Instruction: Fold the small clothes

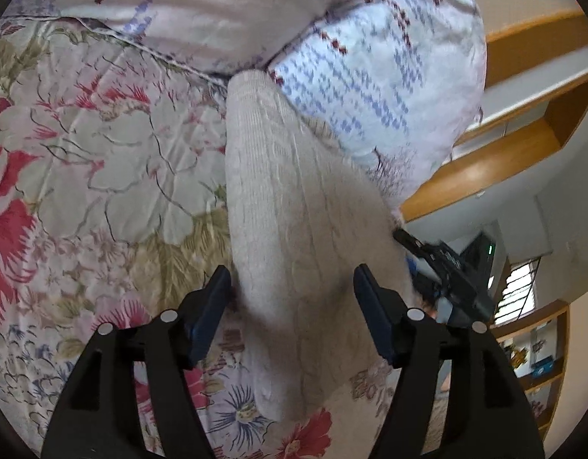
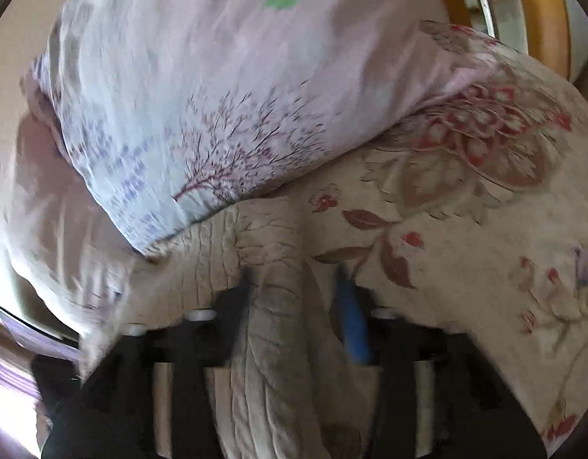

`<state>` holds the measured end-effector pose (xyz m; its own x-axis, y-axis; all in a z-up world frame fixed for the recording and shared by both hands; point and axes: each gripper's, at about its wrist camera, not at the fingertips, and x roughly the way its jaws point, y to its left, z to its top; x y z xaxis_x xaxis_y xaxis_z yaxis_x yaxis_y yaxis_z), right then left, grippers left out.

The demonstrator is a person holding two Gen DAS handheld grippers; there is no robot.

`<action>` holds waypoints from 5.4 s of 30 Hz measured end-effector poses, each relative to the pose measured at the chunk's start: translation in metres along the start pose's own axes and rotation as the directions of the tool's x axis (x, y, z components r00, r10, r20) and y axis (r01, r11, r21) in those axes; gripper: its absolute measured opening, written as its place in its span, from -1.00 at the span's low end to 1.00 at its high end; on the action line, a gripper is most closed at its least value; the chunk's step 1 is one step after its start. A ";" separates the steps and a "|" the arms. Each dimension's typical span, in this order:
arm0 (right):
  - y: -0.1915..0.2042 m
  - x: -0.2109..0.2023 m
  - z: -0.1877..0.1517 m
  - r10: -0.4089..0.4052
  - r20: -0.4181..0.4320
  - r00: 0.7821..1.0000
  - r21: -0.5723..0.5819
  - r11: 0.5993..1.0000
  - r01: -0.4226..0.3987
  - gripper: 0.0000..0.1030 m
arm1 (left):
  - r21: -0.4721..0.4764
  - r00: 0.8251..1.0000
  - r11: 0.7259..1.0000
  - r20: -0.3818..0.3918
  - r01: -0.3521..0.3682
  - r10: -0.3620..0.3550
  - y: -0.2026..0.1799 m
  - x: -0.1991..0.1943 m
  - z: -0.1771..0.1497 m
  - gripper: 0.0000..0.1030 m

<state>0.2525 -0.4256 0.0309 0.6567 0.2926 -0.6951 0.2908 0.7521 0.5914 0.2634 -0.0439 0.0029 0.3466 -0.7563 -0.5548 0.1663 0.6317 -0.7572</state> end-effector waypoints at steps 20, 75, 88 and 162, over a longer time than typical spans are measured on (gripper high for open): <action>-0.009 0.022 -0.021 0.228 -0.198 0.953 0.042 0.974 -0.224 0.15 | -0.010 1.000 1.000 -0.006 -0.008 0.008 -0.002 0.031 0.023 0.38; 0.114 0.009 -0.103 0.117 -0.084 0.990 -0.293 0.946 -0.137 -0.80 | 0.472 0.891 0.759 0.309 -0.448 0.333 -0.043 -0.081 -0.042 0.34; 0.112 0.001 -0.108 -0.004 -0.015 1.000 -0.354 0.935 -0.001 -0.37 | 0.517 0.805 0.618 0.334 -0.592 0.491 -0.048 -0.029 -0.056 0.51; 0.145 -0.069 -0.222 -0.151 0.083 0.985 -0.584 0.794 0.171 0.97 | 0.285 0.733 0.675 0.295 -0.680 0.614 -0.015 -0.090 -0.141 0.96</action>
<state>0.0947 -0.2058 0.0739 0.6609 0.1250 -0.7400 -0.0626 0.9918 0.1116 0.0998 -0.0096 0.0153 0.6280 -0.1162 -0.7695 0.1394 0.9896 -0.0358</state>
